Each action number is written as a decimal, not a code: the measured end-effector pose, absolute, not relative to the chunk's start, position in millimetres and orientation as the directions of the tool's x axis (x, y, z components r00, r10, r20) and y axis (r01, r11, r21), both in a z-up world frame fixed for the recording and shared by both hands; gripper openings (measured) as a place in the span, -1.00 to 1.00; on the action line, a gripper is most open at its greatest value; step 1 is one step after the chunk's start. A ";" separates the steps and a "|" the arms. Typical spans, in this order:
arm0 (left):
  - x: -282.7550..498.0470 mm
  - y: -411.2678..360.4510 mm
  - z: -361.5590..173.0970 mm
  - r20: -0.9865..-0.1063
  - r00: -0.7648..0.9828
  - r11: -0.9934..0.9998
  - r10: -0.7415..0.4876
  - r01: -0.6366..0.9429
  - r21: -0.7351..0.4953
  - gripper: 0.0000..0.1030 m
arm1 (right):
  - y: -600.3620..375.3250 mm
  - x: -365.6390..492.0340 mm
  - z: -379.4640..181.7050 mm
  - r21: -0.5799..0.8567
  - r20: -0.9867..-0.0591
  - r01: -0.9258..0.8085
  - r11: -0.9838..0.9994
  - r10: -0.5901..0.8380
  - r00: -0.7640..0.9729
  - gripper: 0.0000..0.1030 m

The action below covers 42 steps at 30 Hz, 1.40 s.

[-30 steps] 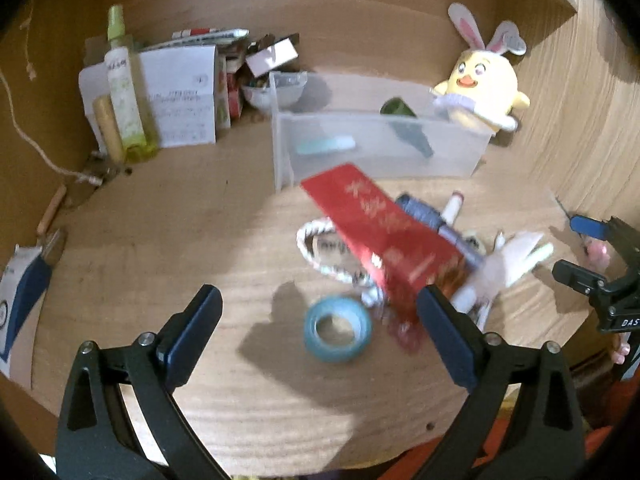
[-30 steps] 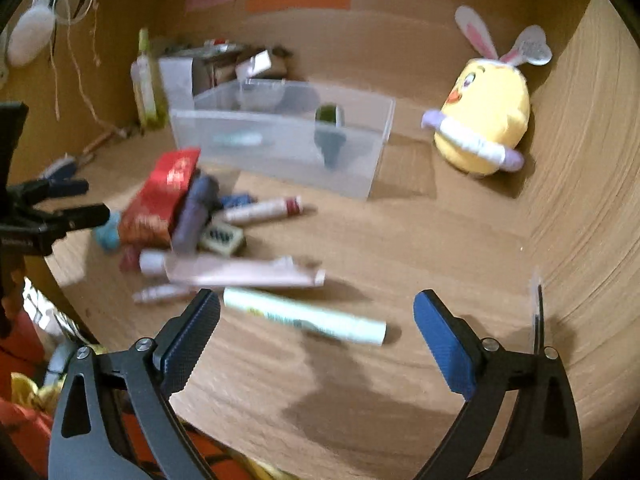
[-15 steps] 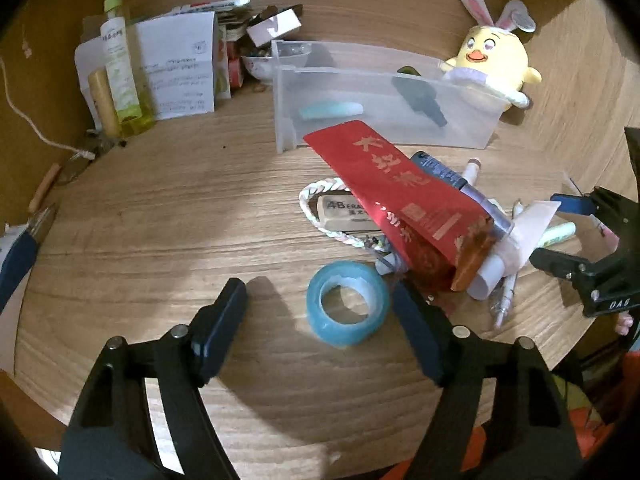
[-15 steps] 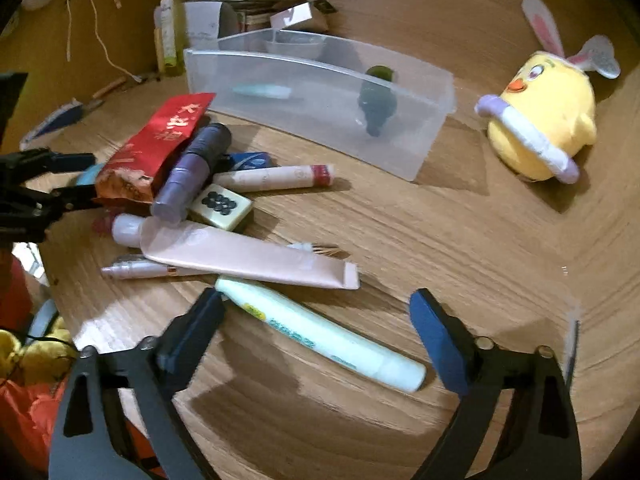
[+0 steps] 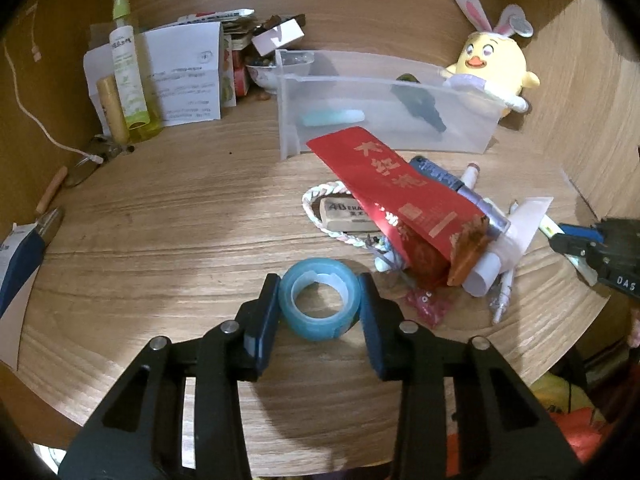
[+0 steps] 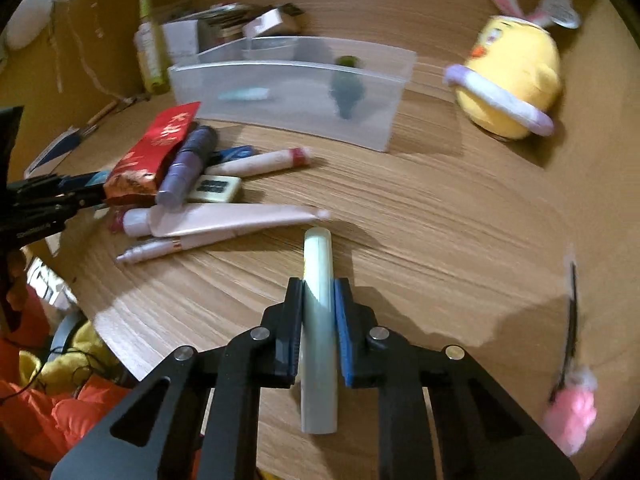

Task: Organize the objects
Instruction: 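Grasp the blue tape roll with the left tool while the right tool grasps the white glue stick, then lower the tape roll and glue stick into the clear box and open both tools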

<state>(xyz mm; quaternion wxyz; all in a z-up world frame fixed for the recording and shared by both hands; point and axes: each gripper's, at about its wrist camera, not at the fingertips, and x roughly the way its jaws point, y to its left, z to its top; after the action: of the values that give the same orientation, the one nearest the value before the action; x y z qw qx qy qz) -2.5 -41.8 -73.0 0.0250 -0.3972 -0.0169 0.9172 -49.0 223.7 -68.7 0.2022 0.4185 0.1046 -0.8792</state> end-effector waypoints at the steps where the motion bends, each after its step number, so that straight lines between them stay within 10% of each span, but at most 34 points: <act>1: -2.1 -42.7 -70.3 -0.723 -0.688 -0.998 0.060 -0.030 -0.055 -0.26 | 227.3 -48.7 -67.8 -0.016 -0.774 0.426 -0.905 -0.258 -0.578 -0.73; 22: -66.2 -35.1 26.3 -0.543 -0.832 -0.993 0.114 -0.083 -0.081 -0.26 | 211.5 -115.0 50.5 0.092 -0.510 0.376 -0.922 -0.368 -0.778 -0.73; 42: -202.5 -26.6 -3.8 -0.730 -0.644 -0.973 0.229 -0.161 -0.164 -0.26 | 125.6 -242.0 3.9 0.079 -0.712 0.462 -0.883 -0.375 -0.594 -0.73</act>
<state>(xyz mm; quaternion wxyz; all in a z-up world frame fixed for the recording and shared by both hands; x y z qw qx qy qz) -202.5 -26.6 -3.8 0.1078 -0.4081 -0.0419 0.9056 -242.0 125.6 3.9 0.2349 0.3843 0.0570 -0.8910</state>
